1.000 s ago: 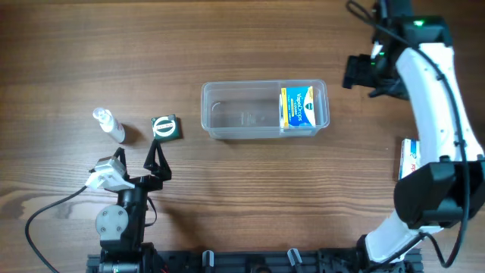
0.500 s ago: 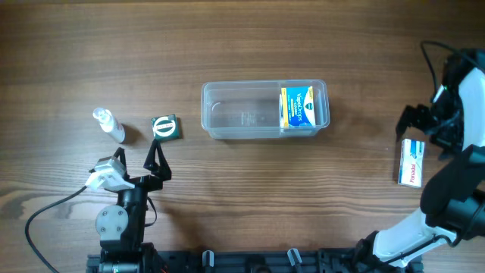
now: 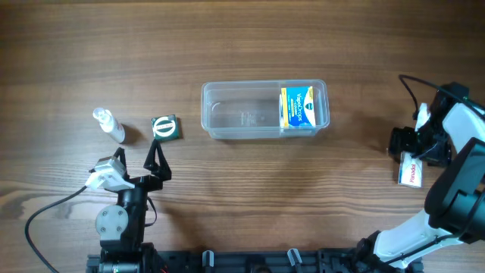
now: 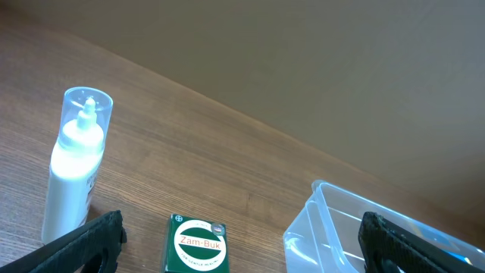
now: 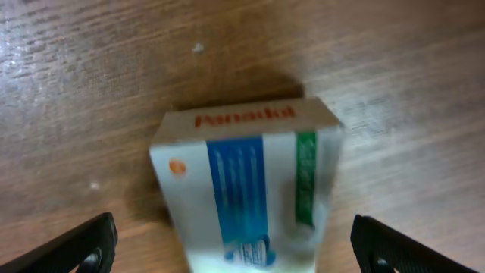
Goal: Pack container
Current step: 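Move the right gripper down and grasp the white Panadol box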
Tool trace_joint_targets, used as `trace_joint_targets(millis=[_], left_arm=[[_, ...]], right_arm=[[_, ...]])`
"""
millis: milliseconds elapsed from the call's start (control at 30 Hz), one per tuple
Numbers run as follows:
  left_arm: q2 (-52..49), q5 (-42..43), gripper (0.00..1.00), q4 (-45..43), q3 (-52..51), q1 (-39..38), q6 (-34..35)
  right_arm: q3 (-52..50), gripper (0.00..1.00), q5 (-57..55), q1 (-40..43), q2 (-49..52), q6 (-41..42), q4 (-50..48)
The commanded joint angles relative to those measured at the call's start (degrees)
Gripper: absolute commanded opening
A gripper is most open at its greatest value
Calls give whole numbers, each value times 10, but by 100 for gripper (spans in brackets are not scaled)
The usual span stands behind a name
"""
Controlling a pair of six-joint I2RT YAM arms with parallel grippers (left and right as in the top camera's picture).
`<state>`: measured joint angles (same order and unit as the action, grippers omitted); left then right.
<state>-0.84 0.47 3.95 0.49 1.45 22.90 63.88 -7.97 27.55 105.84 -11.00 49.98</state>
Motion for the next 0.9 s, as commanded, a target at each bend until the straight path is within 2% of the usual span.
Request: trace_joint_targets(millis=[0,167,233,433,500,700,767,833,867], left_arm=[[3,1,100,3,-2,-3,3],[3,1,100,3,-2,-3,3],[3,1,100,3,-2,-3,3],[3,1,100,3,-2,-3,3],[3,1,100,3,-2,-3,3],[3,1,100,3,-2,-3,3],[3,1,100,3,-2,-3,3],[3,1,100,3,-2,-3,3],[3,1,100,3,-2,-3,3]], right_arm=[[-31,100,3,0,-3,-40,-23],[-43,99,16,0,-3,-33,-35],[-43,92,16,0,-3,-23,-36],[-43,99,50,3,-3,-35,-61],[-43,99,50,5,-3,-58,-61],[-44,99,85,42,-3,-59,-62],[-44,98,85,46,-3,-59,-60],[-44,91,85,45,-3,-55,-60],[-44,82,85,45,-3,-53,-60]])
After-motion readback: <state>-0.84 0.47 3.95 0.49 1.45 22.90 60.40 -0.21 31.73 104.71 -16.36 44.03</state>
